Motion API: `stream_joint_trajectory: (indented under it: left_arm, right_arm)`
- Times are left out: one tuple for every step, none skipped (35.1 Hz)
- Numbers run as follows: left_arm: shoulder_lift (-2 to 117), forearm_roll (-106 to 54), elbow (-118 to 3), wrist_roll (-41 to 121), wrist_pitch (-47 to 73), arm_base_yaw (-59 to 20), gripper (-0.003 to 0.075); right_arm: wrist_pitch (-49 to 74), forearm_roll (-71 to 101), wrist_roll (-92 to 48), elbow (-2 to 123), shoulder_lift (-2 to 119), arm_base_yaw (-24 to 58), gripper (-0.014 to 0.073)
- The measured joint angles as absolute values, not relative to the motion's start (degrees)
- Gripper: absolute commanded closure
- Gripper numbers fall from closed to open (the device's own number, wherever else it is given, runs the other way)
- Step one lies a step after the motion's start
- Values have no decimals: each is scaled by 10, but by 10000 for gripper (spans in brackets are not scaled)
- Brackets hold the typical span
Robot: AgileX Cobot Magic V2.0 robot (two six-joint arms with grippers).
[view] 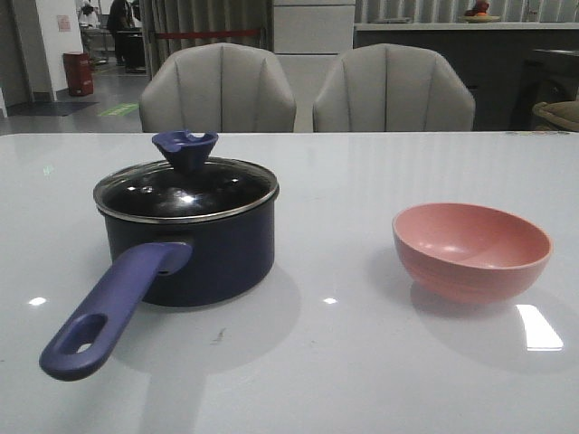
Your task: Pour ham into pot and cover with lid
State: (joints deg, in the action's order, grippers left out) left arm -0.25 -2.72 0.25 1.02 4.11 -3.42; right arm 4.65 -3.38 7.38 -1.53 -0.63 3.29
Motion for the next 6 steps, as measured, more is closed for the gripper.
stream_joint_trajectory:
  left_arm:
    - [-3,-27,3,10,41,-34,607]
    - [-3,-27,3,10,41,-34,607]
    - [-3,-27,3,10,41,-34,607]
    - [-3,-27,3,10,41,-34,607]
    - [-3,-27,3,10,41,-34,607]
    - [-3,-27,3,10,41,-34,607]
  right_arm:
    - [47,-34,74,-15,-6,33,447]
    - [47,-34,74,-15,-6,33,447]
    - [47,-34,75,-15,-6,33,447]
    - [47,-34,75,-15,-6,33,447]
    - [47,-34,75,-15,-6,33,447]
    - [47,-34,75,-15,-6,33,447]
